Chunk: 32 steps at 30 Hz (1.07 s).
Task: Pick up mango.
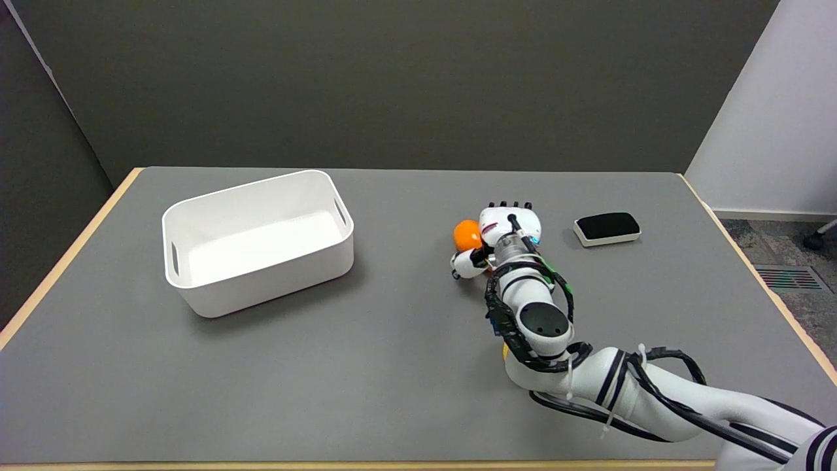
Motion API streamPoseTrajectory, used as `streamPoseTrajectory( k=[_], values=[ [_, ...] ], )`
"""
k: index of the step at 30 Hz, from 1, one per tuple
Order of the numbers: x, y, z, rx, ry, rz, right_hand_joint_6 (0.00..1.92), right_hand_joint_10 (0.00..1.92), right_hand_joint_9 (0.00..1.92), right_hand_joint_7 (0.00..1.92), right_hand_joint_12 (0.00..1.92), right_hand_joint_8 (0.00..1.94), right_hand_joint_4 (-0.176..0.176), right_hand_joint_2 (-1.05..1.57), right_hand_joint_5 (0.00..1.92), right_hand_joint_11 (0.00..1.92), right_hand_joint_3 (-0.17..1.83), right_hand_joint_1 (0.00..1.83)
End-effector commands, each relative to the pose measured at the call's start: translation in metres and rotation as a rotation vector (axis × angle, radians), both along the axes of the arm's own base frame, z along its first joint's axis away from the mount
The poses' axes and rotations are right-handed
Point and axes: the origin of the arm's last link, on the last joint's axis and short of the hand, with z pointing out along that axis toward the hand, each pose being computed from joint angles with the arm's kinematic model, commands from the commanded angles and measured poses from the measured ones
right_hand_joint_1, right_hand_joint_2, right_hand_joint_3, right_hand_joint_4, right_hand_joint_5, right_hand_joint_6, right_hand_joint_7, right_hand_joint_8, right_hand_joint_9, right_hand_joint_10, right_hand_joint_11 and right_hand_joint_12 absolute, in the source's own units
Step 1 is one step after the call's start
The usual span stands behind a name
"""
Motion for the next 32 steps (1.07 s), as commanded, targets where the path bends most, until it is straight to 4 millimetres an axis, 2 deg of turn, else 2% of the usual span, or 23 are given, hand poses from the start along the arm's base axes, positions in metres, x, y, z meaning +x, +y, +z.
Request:
streamPoseTrajectory(
  k=[1,5,8,10,16,19,23,27,32],
  values=[
    [-0.001,-0.017,-0.010,0.091,0.054,0.021,1.49,1.30,0.77,0.88,1.70,1.33,-0.171,1.17,0.57,0.64,0.19,1.17],
    [0.013,-0.022,-0.017,0.126,0.054,0.080,1.46,1.30,0.81,0.86,1.74,1.44,-0.176,1.18,0.56,0.71,0.18,1.19],
    [0.038,-0.029,-0.029,0.195,0.040,0.174,1.45,1.31,0.82,0.86,1.80,1.46,-0.173,1.18,0.56,0.74,0.20,1.18],
    [0.067,-0.035,-0.043,0.273,0.059,0.270,1.52,1.42,0.82,0.92,1.91,1.42,-0.103,1.06,0.69,0.77,0.48,1.01],
    [0.130,-0.043,-0.076,0.429,0.133,0.479,1.53,1.42,0.83,0.93,1.92,1.48,-0.102,1.05,0.69,0.80,0.49,1.01],
    [0.151,-0.050,-0.090,0.473,0.116,0.555,1.53,1.42,0.83,0.93,1.92,1.50,-0.084,1.05,0.70,0.81,0.49,1.00],
    [0.158,-0.068,-0.105,0.516,0.056,0.579,1.52,1.42,0.83,0.93,1.92,1.51,-0.068,1.05,0.70,0.81,0.49,0.99],
    [0.137,-0.095,-0.132,0.555,-0.033,0.495,1.52,1.41,0.83,0.92,1.92,1.54,-0.054,1.06,0.70,0.79,0.48,0.99],
    [0.114,-0.117,-0.150,0.542,-0.146,0.396,1.52,1.40,0.83,0.92,1.92,1.58,-0.031,1.06,0.70,0.76,0.47,0.97]
  ],
)
